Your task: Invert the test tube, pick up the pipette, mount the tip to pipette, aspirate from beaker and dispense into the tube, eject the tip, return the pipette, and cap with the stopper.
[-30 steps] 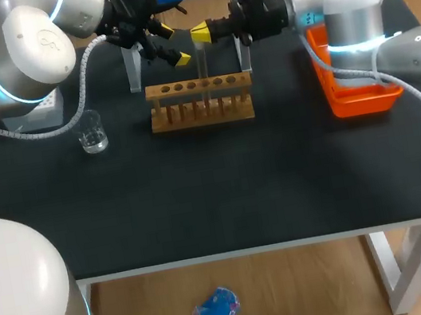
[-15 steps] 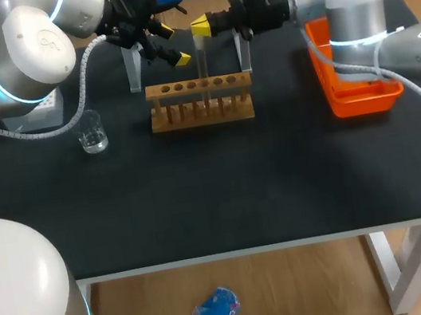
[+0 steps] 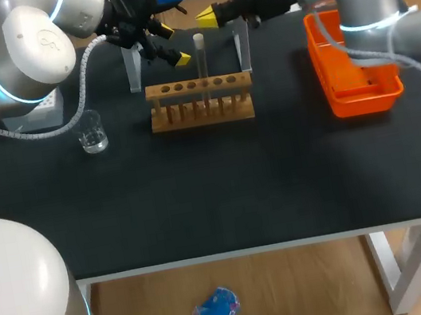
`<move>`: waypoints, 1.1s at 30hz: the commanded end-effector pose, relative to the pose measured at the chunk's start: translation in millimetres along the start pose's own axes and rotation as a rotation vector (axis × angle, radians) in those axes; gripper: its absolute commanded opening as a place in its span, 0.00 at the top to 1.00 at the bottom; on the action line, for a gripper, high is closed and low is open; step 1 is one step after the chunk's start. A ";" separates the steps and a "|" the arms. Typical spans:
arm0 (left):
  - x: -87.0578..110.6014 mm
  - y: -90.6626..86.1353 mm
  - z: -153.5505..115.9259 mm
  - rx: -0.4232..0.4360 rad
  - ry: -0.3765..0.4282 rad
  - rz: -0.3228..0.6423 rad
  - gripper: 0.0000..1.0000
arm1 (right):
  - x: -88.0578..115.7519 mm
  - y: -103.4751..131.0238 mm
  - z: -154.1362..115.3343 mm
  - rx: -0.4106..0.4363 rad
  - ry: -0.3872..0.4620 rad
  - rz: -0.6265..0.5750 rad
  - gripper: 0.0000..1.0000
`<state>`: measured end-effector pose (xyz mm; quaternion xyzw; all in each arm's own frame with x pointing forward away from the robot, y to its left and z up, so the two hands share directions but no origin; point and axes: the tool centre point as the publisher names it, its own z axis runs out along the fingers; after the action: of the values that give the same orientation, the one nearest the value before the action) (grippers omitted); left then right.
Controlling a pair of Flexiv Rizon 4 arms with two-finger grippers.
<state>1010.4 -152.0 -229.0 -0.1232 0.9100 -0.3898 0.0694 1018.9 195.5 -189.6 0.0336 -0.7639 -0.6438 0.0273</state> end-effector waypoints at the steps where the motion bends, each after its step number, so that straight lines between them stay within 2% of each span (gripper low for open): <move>1: 0.1 -0.5 -0.4 -0.003 0.001 -0.001 0.00 | 24.0 12.7 -21.5 0.092 -0.047 0.011 1.00; 3: 0.1 -0.5 -0.4 -0.003 0.001 -0.001 0.00 | 28.4 12.8 -28.1 0.142 -0.061 0.032 1.00; 4: 0.1 -0.5 -0.4 -0.003 0.001 -0.001 0.00 | 31.0 13.1 -31.2 0.159 -0.063 0.035 0.69; 5: 0.1 -0.5 -0.4 -0.003 0.001 -0.001 0.00 | 33.3 12.5 -34.7 0.213 -0.077 0.045 0.28; 6: 0.1 -0.5 -0.4 -0.003 0.001 -0.001 0.00 | 35.9 11.2 -36.9 0.236 -0.084 0.043 0.00; 7: 0.1 -0.5 -0.4 -0.003 0.001 -0.001 0.00 | 38.6 10.4 -39.5 0.233 -0.081 0.041 0.00; 12: 0.1 -0.5 -0.4 -0.003 0.001 -0.001 0.00 | 47.5 -0.7 -50.7 0.378 -0.115 0.050 0.00; 18: 0.1 -0.5 -0.4 -0.003 0.001 -0.001 0.00 | 52.3 -19.0 -61.7 0.464 -0.133 0.033 0.00; 20: 0.1 -0.5 -0.4 -0.003 0.001 -0.001 0.00 | 52.5 -23.3 -64.5 0.459 -0.132 0.025 0.00; 22: 0.1 -0.5 -0.4 -0.003 0.001 -0.001 0.00 | 51.3 -30.0 -67.5 0.505 -0.139 0.022 0.00; 28: 0.6 -1.0 -1.8 -0.009 -0.003 0.000 0.00 | 51.0 -35.9 -70.6 0.500 -0.137 0.022 0.00; 33: 4.4 2.0 -19.4 -0.040 -0.083 -0.112 0.00 | 51.9 -35.4 -71.8 0.500 -0.148 0.017 0.00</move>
<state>1015.4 -143.5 -227.2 -0.1653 0.9058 -0.3835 0.0710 975.5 116.3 -214.1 -0.0132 -0.8992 -0.4364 -0.0288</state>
